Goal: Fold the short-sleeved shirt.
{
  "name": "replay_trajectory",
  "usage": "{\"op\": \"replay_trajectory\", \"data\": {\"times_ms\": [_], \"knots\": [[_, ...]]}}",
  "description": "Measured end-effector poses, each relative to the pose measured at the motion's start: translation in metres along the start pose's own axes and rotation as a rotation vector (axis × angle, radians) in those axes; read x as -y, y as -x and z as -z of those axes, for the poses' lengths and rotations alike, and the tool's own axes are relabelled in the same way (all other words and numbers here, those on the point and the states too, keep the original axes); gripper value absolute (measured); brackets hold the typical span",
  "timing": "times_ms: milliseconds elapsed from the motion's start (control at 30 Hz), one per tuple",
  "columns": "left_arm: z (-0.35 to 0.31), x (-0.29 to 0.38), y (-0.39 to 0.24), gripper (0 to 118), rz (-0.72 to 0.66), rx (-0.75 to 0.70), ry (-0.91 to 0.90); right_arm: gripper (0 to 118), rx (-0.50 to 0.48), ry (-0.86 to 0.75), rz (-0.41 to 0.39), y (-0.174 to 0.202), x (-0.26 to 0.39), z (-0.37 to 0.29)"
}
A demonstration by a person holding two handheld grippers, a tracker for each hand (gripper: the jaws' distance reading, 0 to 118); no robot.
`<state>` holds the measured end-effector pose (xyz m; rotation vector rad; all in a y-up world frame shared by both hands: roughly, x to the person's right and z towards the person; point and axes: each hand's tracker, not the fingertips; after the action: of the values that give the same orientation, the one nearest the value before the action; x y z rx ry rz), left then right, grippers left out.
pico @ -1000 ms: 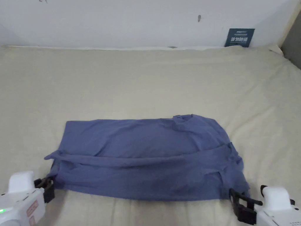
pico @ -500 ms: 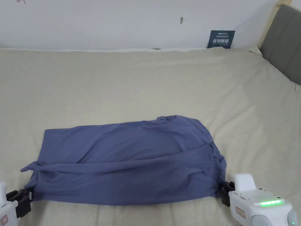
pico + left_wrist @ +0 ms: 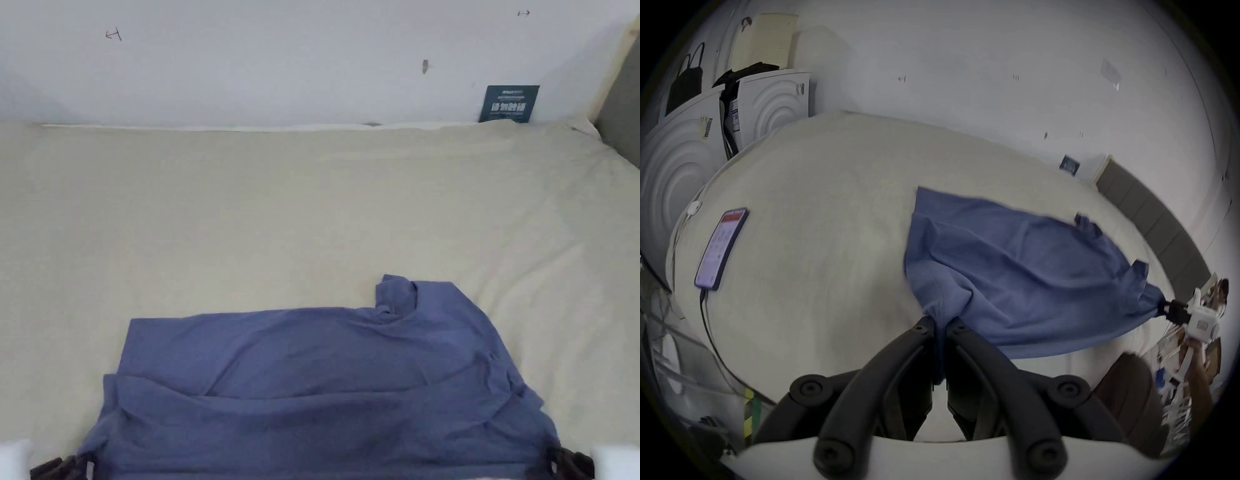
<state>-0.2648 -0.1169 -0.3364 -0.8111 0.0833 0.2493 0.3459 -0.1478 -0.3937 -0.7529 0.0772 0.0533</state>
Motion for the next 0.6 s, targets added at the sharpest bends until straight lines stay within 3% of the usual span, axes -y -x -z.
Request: {"op": "replay_trajectory", "data": {"times_ms": [33,67,133,167,200,233,267,433,533,567,600], "knots": [[0.004,0.008,0.001,6,-0.004,0.002,0.003,7,0.001,0.002,0.006,0.001,0.008,0.005],[0.014,0.017,0.01,11,-0.012,0.007,-0.004,16,-0.008,-0.014,0.002,0.001,0.017,0.008],[0.016,0.028,0.011,48,-0.027,0.005,-0.046,61,0.004,-0.022,-0.02,0.004,0.025,0.013],[0.014,0.031,0.01,60,-0.03,-0.018,-0.059,73,0.038,-0.007,-0.014,0.006,0.024,0.01],[0.014,0.032,0.009,60,-0.024,-0.058,-0.07,73,0.047,-0.009,0.006,0.006,0.021,0.004],[0.011,0.033,0.008,97,-0.019,-0.064,-0.076,98,0.058,-0.033,0.024,0.008,0.017,-0.004],[0.003,0.032,0.007,118,-0.019,-0.081,-0.114,104,0.053,-0.115,0.024,0.012,0.011,-0.02],[-0.02,0.013,-0.023,118,0.127,-0.153,-0.268,104,0.034,-0.246,-0.068,0.042,-0.027,-0.059],[-0.011,-0.019,-0.051,117,0.177,-0.163,-0.267,99,-0.067,-0.285,-0.086,0.056,-0.046,-0.057],[-0.004,-0.031,-0.055,110,0.173,-0.123,-0.264,77,-0.077,-0.293,-0.083,0.06,-0.052,-0.056],[0.005,-0.045,-0.061,88,0.155,-0.063,-0.264,44,-0.105,-0.293,-0.086,0.065,-0.059,-0.053]]}}
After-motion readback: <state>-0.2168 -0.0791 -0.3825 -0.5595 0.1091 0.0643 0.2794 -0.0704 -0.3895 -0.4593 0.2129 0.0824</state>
